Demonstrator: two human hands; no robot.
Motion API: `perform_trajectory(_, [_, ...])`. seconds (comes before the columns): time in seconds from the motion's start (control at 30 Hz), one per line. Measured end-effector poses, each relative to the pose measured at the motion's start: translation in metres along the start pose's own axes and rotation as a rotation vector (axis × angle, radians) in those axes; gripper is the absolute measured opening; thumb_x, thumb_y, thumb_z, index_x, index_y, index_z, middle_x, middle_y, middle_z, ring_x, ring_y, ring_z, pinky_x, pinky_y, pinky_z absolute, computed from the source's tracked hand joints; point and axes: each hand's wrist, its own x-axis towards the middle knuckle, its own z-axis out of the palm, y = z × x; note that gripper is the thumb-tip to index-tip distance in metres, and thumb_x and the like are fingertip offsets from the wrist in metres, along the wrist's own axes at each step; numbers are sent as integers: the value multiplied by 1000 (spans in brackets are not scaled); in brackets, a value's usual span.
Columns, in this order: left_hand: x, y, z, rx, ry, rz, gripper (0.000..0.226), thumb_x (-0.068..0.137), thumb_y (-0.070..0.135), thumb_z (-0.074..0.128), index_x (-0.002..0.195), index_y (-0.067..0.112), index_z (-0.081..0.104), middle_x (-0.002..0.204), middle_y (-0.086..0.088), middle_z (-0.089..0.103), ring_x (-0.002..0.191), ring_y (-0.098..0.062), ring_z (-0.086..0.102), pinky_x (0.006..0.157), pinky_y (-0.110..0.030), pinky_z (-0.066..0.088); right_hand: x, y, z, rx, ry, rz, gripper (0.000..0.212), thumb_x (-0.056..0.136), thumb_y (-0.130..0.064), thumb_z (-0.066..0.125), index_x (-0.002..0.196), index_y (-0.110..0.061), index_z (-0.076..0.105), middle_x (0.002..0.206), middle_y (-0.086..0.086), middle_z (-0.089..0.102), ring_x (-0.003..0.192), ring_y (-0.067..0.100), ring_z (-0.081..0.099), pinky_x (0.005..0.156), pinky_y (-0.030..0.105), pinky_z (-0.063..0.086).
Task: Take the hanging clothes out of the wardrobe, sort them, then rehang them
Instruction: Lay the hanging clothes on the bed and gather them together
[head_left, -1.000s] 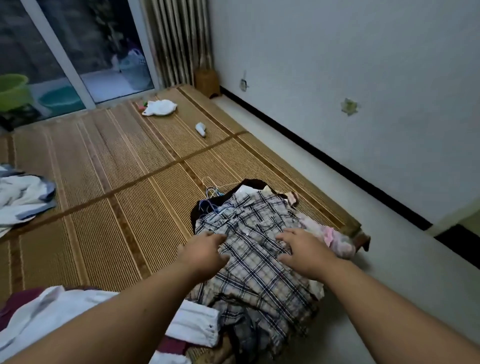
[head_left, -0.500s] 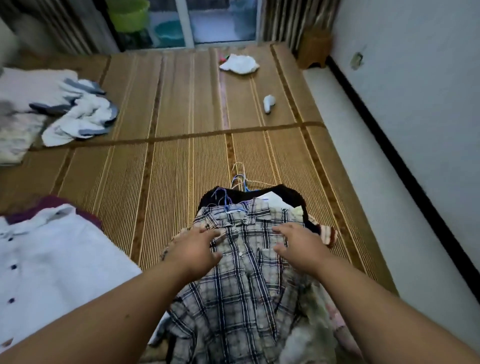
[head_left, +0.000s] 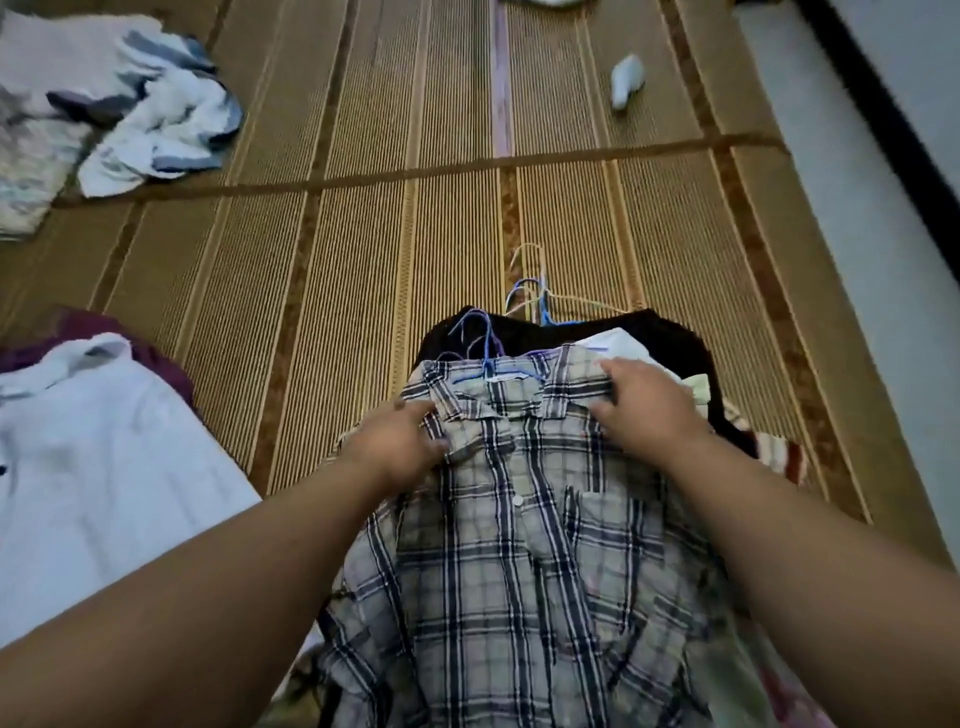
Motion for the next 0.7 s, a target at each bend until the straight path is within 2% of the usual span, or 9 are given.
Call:
perform_trajectory(0.13, [66, -21, 28, -52, 141, -81, 57, 96, 45, 39, 148, 27, 21, 155, -10, 20, 141, -34, 24, 113, -55, 25, 32, 16, 47, -13, 67, 129, 55, 89, -49, 50, 138, -25, 40, 139, 2, 49, 128, 25, 43, 104, 50, 30])
perform_trajectory(0.17, [79, -26, 35, -83, 127, -91, 58, 96, 45, 39, 148, 29, 18, 151, -13, 28, 137, -35, 31, 111, -56, 28, 37, 19, 53, -2, 69, 144, 56, 89, -50, 51, 139, -28, 39, 136, 3, 53, 125, 27, 47, 103, 49, 31])
perform_trajectory(0.23, [98, -36, 45, -127, 65, -121, 62, 92, 49, 44, 145, 37, 15, 126, -15, 53, 115, -36, 53, 98, -56, 44, 43, 24, 58, -22, 70, 131, 61, 85, -53, 57, 139, -32, 38, 129, 3, 59, 119, 28, 52, 99, 43, 35])
perform_trajectory(0.3, [104, -43, 48, -141, 23, -154, 67, 84, 56, 50, 140, 41, 17, 108, -14, 61, 99, -35, 60, 88, -54, 50, 47, 26, 57, -49, 43, 108, 67, 81, -54, 62, 140, -33, 36, 126, 2, 61, 117, 27, 54, 96, 40, 38])
perform_trajectory(0.4, [85, -36, 36, -125, 19, -136, 57, 89, 44, 55, 135, 23, 29, 97, -10, 62, 88, -26, 62, 84, -46, 54, 42, 23, 47, -87, -58, 73, 74, 81, -47, 66, 142, -30, 29, 122, 8, 62, 110, 30, 57, 87, 37, 47])
perform_trajectory(0.47, [65, -30, 22, -83, 55, -89, 45, 93, 33, 55, 129, 14, 36, 101, -8, 63, 89, -23, 61, 83, -38, 52, 29, 17, 35, -125, -106, 82, 68, 84, -41, 61, 140, -28, 26, 116, 11, 63, 104, 31, 59, 78, 35, 46])
perform_trajectory(0.53, [43, -25, 6, -85, 97, -29, 31, 94, 27, 55, 121, 14, 45, 100, -5, 63, 85, -19, 57, 75, -31, 47, 13, 12, 20, -124, -125, 99, 63, 83, -37, 60, 137, -28, 28, 110, 12, 64, 101, 31, 60, 74, 34, 46])
perform_trajectory(0.6, [20, -24, -15, -163, 143, 15, 23, 92, 25, 58, 112, 19, 49, 87, 1, 59, 79, -17, 56, 69, -28, 44, -8, 6, -2, -80, -146, 115, 69, 78, -35, 63, 137, -29, 29, 111, 10, 64, 101, 30, 60, 81, 36, 49])
perform_trajectory(0.7, [-18, -24, -48, -262, 194, 87, 27, 85, 27, 67, 105, 27, 50, 83, 7, 62, 74, -11, 61, 57, -25, 44, -41, -5, -46, 38, -175, 111, 77, 76, -28, 67, 142, -29, 27, 120, 9, 61, 107, 28, 58, 83, 32, 48])
